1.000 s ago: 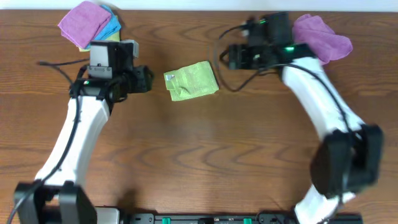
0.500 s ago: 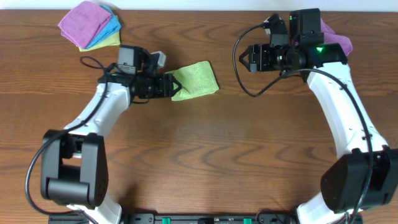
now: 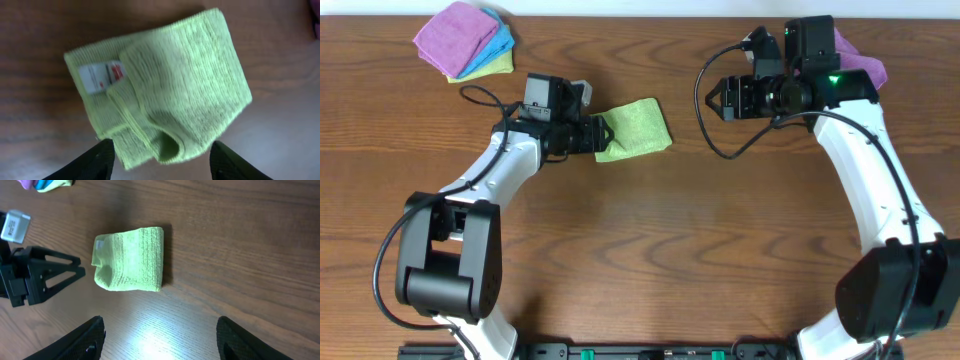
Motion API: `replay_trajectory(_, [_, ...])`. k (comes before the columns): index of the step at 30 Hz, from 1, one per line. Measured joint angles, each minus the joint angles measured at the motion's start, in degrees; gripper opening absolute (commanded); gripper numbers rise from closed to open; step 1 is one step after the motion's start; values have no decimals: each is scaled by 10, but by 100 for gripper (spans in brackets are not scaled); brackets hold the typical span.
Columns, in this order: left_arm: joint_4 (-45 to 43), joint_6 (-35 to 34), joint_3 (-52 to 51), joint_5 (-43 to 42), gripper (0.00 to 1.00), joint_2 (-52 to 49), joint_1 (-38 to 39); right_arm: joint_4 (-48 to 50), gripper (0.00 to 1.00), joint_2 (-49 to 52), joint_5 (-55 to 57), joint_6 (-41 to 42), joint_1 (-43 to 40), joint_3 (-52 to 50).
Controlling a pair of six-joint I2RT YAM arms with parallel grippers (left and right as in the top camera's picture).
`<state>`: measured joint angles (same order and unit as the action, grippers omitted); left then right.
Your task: Fold the cloth
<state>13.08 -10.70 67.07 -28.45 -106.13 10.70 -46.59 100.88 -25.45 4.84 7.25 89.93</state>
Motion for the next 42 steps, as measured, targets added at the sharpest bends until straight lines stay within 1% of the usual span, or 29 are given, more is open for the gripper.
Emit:
replay_trajectory(8, [-40, -3, 0, 11, 63, -40, 0, -8, 70, 0, 0, -4, 0, 0])
replay_trajectory(19, [-83, -35, 0, 12, 64, -69, 0, -20, 68, 0, 0, -10, 0, 0])
replay_trajectory(32, [-87, -48, 0, -3, 64, -69, 0, -20, 66, 0, 0, -10, 0, 0])
replay_trajectory(42, [-94, -59, 0, -3, 60, -70, 10, -20, 65, 0, 0, -10, 0, 0])
